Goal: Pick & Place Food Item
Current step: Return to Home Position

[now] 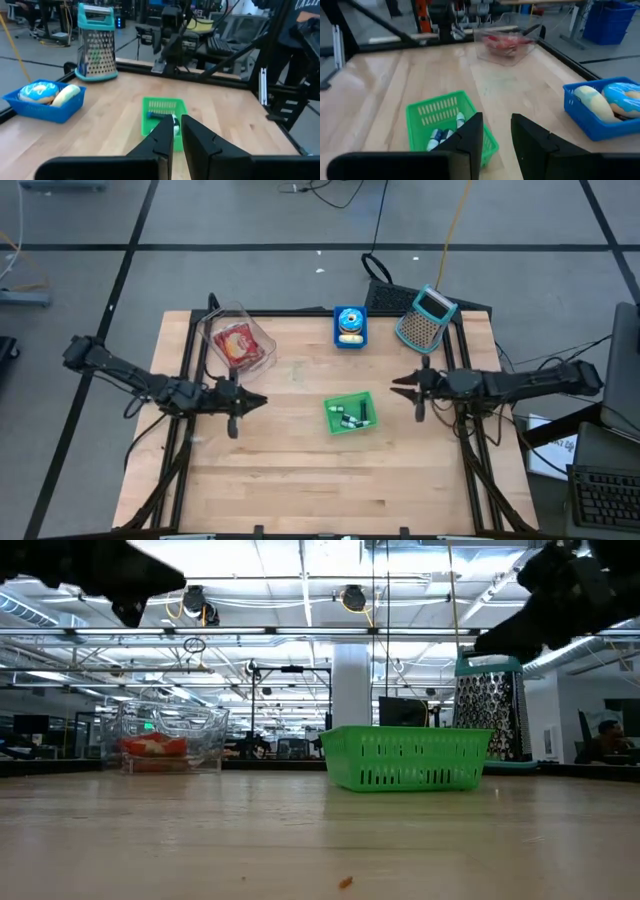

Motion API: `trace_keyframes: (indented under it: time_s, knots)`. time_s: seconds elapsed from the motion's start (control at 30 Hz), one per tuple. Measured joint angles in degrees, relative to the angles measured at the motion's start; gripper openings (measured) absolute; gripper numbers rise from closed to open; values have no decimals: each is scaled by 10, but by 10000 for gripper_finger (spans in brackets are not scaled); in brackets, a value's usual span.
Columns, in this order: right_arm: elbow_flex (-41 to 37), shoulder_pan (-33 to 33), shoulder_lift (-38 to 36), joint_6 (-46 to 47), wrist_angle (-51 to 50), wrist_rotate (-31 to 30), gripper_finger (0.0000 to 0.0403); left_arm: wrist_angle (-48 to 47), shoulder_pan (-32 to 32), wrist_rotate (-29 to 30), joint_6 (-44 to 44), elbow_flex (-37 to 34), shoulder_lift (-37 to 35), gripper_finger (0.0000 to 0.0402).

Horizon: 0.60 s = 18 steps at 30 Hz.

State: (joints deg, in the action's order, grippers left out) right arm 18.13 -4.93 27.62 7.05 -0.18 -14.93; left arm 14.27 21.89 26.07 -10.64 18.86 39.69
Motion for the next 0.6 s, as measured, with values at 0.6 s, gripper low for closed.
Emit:
trace_keyframes:
  time_s: [0.6]
  knots:
    - [-104, 0, -261, 10, -46, 0, 87, 96, 0, 1, 6, -160, -136, 37]
